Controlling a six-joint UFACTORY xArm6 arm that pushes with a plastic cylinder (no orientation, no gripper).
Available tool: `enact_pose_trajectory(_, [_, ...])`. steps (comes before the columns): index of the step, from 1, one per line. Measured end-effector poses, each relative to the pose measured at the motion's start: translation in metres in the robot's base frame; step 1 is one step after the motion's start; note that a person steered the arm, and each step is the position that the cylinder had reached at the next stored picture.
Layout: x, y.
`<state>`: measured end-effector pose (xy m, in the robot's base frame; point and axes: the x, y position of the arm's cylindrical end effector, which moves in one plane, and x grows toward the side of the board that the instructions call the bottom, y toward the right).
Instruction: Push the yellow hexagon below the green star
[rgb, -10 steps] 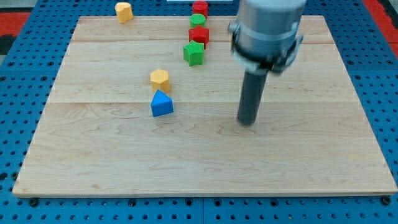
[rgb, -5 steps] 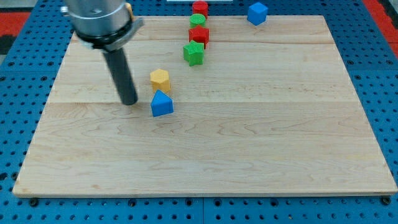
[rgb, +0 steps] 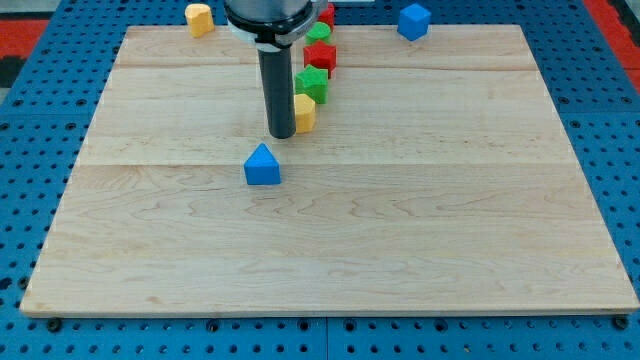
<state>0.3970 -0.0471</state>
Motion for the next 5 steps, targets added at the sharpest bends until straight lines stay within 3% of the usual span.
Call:
enact_pose_trajectory(2, [0.001, 0.021])
enact_pose_trajectory(4, [0.003, -0.058])
enact_pose_trajectory(5, [0.066, -0.062])
